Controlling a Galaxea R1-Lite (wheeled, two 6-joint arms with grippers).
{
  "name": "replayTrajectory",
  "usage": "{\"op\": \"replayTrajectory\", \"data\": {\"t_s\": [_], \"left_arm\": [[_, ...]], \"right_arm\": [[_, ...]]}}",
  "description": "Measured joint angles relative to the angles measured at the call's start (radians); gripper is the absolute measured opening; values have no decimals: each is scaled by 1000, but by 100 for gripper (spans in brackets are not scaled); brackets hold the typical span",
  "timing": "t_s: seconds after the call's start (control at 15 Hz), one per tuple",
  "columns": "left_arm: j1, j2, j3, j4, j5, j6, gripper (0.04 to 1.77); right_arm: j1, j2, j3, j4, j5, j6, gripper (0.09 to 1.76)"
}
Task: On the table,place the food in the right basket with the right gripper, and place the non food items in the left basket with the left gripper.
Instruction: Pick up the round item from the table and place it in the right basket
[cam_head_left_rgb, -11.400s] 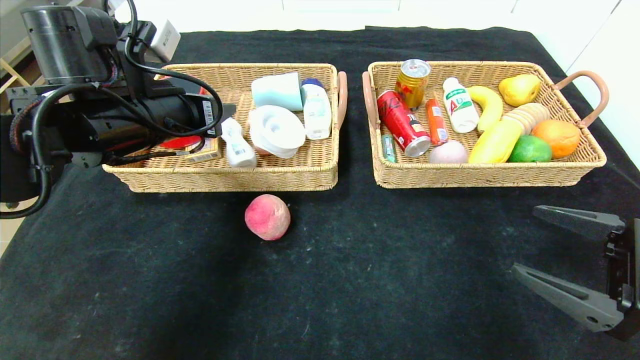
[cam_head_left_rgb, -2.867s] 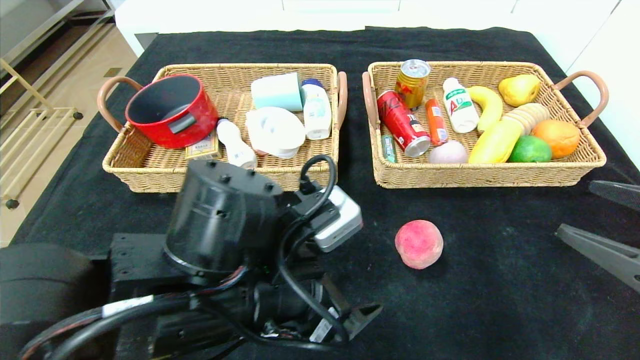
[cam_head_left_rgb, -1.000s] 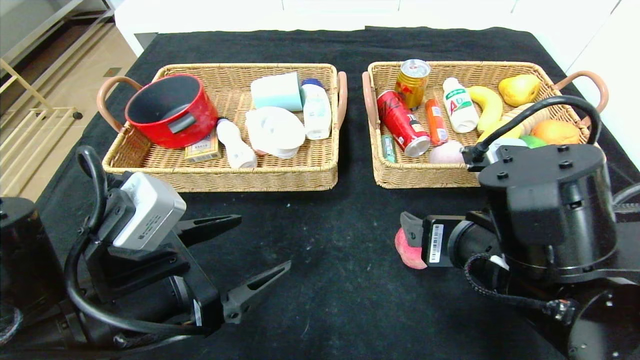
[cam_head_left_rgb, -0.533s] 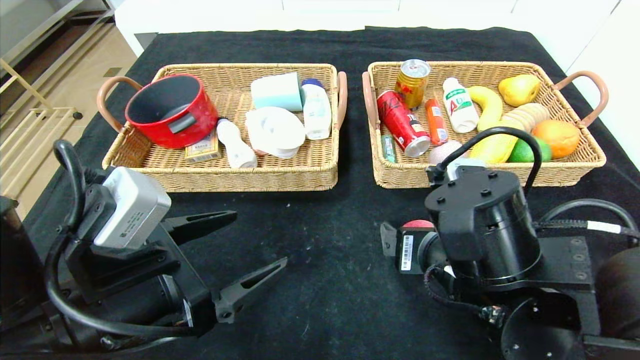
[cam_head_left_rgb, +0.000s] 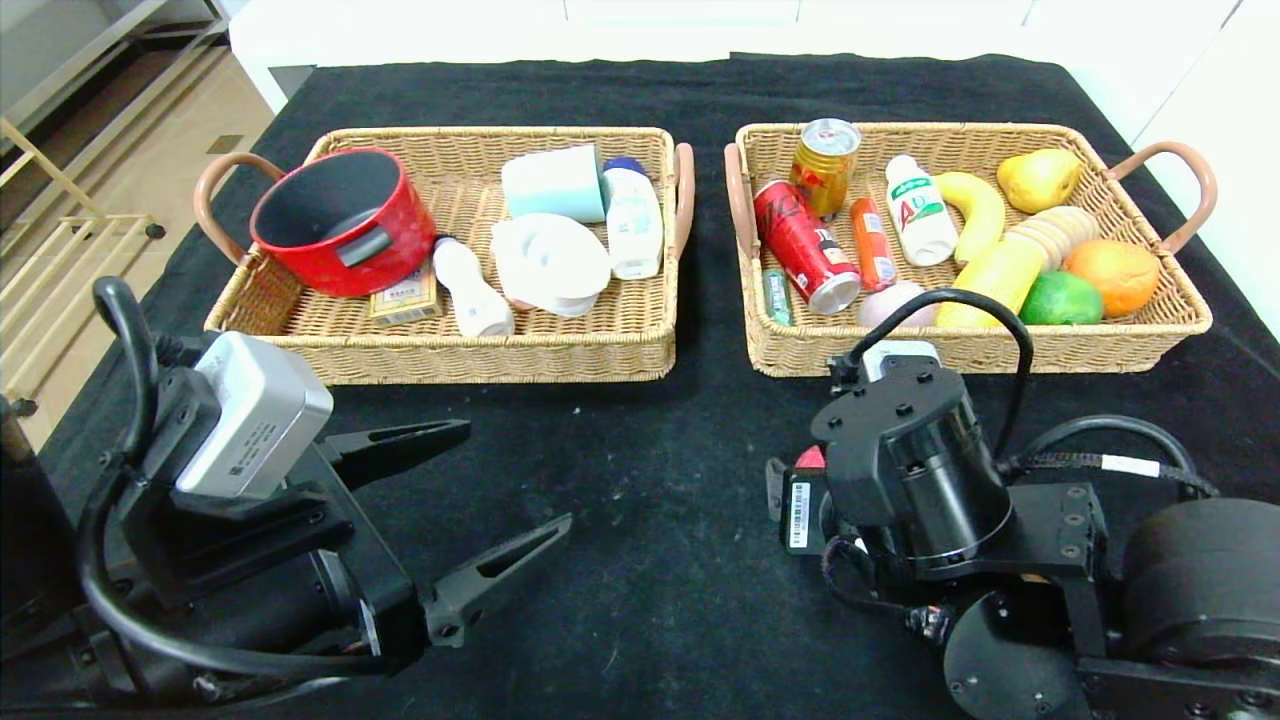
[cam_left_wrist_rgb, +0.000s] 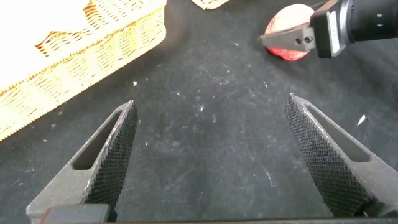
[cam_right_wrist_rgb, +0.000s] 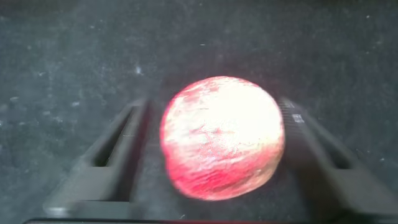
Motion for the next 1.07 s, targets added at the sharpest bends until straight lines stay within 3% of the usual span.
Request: {"op": "replayTrajectory", "data": {"t_s": [0.07, 0.2, 1.07], "left_arm": [[0, -1, 0, 0, 0, 0, 172], [0, -2, 1, 0, 0, 0, 172], [-2, 7, 4, 1, -2, 0, 172]], "right_arm": [[-2, 3, 2, -1, -2, -1, 123], [-7, 11, 4, -5, -3, -1, 114], [-9, 2, 6, 8, -1, -47, 112]]}}
